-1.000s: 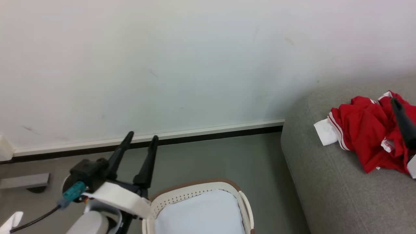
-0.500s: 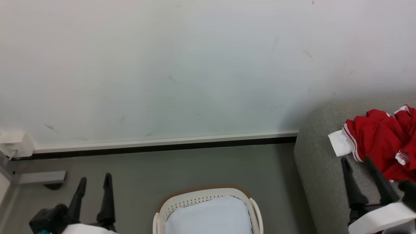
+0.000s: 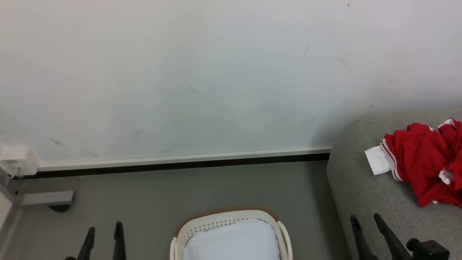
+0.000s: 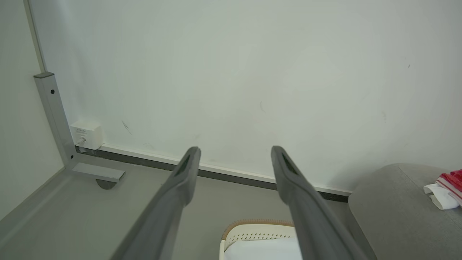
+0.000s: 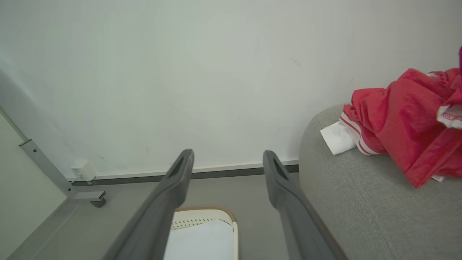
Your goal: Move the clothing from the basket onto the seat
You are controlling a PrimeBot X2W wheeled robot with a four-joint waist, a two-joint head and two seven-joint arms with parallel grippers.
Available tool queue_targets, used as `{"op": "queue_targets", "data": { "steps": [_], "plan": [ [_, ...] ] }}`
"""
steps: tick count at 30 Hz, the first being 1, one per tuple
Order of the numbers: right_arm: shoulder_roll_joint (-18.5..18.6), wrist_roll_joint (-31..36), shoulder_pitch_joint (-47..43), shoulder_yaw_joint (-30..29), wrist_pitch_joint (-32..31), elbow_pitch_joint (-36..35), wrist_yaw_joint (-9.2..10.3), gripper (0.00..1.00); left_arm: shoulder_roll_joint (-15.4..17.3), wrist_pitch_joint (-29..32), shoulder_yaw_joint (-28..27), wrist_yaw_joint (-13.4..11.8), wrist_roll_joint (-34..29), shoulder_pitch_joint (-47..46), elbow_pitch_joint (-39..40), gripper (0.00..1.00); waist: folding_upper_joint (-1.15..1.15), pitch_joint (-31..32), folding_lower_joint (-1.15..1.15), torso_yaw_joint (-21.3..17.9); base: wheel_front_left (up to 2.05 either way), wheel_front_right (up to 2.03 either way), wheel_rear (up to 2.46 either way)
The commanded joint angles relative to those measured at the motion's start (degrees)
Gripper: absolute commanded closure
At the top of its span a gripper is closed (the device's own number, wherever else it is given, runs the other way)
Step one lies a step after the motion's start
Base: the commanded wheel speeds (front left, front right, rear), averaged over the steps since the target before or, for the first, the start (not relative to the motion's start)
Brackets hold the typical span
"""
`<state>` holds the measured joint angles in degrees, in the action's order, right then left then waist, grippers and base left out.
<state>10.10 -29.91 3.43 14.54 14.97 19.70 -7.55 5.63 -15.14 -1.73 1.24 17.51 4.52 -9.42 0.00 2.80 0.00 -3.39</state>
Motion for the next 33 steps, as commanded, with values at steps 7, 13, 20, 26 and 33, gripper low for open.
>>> {"op": "queue_targets", "data": {
  "steps": [7, 13, 20, 26, 33],
  "plan": [
    [-1.54, 2.3, 1.82, -0.19, 0.23, 0.62, 0.13, 0.0, -1.87, -0.01, -2.09, 2.76, -3.27, -0.19, -1.49, 0.0, 0.0, -0.07, 0.0, -0.5, 0.0, 0.0, 0.0],
    [-2.04, 2.82, 2.63, -0.48, 0.25, 0.65, 0.13, 0.0, -2.42, -0.01, -3.29, 3.72, -4.53, -0.58, -2.19, 0.0, 0.0, -0.09, 0.0, -0.76, 0.0, 0.0, 0.0],
    [-2.13, 3.3, 3.07, -0.48, 0.24, 1.02, 0.13, 0.0, -2.61, -0.01, -4.28, 4.31, -5.11, -1.04, -2.98, 0.0, 0.0, 0.01, 0.0, -0.84, 0.0, 0.0, 0.0],
    [-2.06, 2.93, 3.15, -0.15, 0.25, 1.34, 0.13, 0.0, -2.65, -0.01, -4.35, 4.11, -4.2, -0.77, -3.35, 0.0, 0.0, 0.08, 0.0, -0.86, 0.0, 0.0, 0.0],
    [-2.87, 1.7, 1.14, -0.26, -0.4, 2.38, 0.0, 1.0, -3.23, 0.64, -4.11, 4.31, -3.14, -0.52, -5.3, 1.0, 0.0, 0.03, 0.0, -0.86, 0.0, 0.0, 0.0]
  ]
}}
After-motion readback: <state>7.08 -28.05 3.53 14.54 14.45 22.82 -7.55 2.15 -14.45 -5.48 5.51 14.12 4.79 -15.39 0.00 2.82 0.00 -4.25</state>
